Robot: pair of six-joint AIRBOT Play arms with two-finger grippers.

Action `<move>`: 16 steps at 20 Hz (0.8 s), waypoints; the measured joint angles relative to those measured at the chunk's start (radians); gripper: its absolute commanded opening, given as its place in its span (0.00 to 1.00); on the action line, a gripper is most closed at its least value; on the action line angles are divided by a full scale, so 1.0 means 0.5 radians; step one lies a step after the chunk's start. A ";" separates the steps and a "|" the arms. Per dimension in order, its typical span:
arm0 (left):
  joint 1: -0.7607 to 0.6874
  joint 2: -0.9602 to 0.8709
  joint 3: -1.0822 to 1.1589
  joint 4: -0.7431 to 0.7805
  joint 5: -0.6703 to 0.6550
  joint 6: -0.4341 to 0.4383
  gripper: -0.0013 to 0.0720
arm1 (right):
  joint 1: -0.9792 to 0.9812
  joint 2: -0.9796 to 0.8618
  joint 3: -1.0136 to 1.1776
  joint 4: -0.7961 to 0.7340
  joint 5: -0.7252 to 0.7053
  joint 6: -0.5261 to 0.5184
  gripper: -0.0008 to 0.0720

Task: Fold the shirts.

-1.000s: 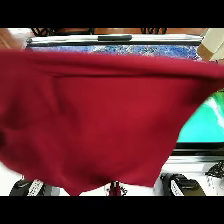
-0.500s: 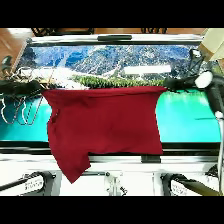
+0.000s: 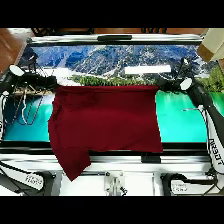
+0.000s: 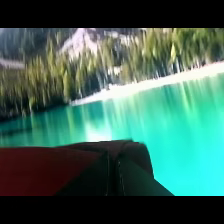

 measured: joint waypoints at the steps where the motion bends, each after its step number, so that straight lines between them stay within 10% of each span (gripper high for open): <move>1: 0.018 0.002 0.014 0.076 -0.188 0.000 0.06 | -0.006 0.034 0.001 -0.017 0.153 -0.017 0.09; 7: 0.074 0.091 -0.322 0.182 -0.837 0.000 0.06 | -0.017 0.100 -0.105 -0.196 0.882 -0.032 0.09; 12: 0.103 0.159 -0.588 0.190 -0.883 -0.032 0.06 | -0.017 0.107 -0.190 -0.240 1.045 0.024 0.10; 13: 0.105 0.164 -0.616 0.192 -0.855 -0.056 0.08 | -0.017 0.108 -0.195 -0.238 1.046 0.037 0.22; 14: 0.106 0.169 -0.632 0.192 -0.829 -0.066 0.31 | -0.018 0.108 -0.200 -0.232 1.054 0.053 0.58; 15: 0.108 0.172 -0.642 0.189 -0.806 -0.085 0.69 | -0.018 0.108 -0.203 -0.217 1.054 0.060 0.70; 16: 0.109 0.175 -0.637 0.187 -0.782 -0.105 0.84 | -0.018 0.109 -0.204 -0.188 1.053 0.058 0.70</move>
